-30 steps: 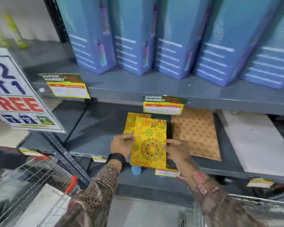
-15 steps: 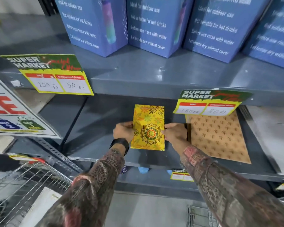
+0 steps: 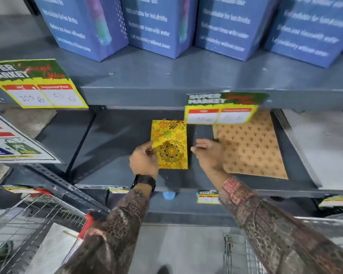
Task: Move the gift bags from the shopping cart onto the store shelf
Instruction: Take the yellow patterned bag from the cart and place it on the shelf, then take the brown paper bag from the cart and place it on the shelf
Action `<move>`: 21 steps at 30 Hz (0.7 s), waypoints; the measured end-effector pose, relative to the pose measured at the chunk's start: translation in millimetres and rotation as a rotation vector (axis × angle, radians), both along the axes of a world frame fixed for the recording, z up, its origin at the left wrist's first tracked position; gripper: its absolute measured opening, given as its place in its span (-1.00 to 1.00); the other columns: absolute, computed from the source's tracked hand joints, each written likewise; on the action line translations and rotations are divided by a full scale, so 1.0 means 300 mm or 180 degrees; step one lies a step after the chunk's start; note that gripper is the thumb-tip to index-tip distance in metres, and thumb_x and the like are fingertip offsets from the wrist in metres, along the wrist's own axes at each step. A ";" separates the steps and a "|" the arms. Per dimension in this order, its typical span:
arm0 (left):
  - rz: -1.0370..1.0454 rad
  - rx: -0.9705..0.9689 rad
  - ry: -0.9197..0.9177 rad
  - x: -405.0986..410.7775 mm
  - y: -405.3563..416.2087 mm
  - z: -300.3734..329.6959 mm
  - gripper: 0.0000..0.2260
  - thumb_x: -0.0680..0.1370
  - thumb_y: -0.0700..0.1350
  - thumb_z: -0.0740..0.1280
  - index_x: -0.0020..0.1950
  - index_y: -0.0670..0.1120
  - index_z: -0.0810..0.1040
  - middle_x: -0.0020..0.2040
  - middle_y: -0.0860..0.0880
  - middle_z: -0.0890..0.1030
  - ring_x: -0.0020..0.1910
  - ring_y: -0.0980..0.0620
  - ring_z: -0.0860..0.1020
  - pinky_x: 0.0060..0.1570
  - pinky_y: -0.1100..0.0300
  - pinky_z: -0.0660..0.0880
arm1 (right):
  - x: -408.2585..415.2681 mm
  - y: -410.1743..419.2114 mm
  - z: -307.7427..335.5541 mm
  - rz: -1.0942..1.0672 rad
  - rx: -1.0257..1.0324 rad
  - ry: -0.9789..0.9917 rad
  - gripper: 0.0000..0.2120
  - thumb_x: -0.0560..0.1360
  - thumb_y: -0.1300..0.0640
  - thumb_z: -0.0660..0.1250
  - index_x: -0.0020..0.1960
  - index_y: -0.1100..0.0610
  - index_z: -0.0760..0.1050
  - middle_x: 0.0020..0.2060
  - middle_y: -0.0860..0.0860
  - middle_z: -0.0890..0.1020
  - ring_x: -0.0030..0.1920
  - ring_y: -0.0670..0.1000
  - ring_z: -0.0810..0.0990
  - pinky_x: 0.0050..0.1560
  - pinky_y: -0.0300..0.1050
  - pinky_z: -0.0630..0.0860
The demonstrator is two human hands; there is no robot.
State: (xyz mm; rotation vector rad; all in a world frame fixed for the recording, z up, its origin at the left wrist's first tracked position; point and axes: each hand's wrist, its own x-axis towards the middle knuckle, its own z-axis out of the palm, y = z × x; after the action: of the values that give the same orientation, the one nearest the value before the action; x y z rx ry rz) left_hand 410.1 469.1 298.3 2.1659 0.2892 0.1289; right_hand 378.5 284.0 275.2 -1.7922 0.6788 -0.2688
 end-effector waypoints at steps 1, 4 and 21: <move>-0.0021 -0.0041 -0.0111 -0.060 -0.035 0.013 -0.78 0.51 -0.11 0.39 0.12 0.03 0.72 0.00 -0.05 0.75 -0.02 -0.10 0.70 -0.01 0.14 0.57 | -0.063 -0.013 0.031 -0.0027 -0.0011 -0.0162 -0.74 0.44 0.25 0.50 0.13 0.20 0.66 -0.15 0.01 0.71 -0.24 -0.07 0.64 -0.12 -0.22 0.58; -0.0379 -0.0406 -0.0221 -0.262 -0.191 0.018 -0.78 0.52 -0.13 0.35 0.11 0.01 0.72 -0.04 -0.06 0.75 -0.08 -0.07 0.70 -0.03 0.21 0.55 | -0.307 -0.093 0.076 -0.0244 0.0006 -0.0569 -0.77 0.47 0.26 0.47 0.12 0.13 0.68 -0.16 -0.05 0.72 -0.20 -0.08 0.66 -0.02 -0.09 0.64; -0.2636 0.0005 0.2294 -1.204 -1.164 -0.656 -0.69 0.46 -0.08 0.36 0.18 -0.07 0.69 0.09 -0.13 0.73 0.05 -0.16 0.69 0.04 0.08 0.63 | -1.577 -1.084 -0.607 -0.1586 0.0123 0.1940 -0.84 0.32 0.13 0.53 -0.10 0.04 0.68 -0.16 0.11 0.75 -0.08 0.21 0.75 0.04 0.13 0.67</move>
State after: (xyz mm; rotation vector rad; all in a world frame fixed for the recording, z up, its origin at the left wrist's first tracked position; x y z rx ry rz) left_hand 49.0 119.8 101.5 2.0892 -0.2282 -1.1205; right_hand -94.5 -41.1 93.2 -1.6443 1.5570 -0.0286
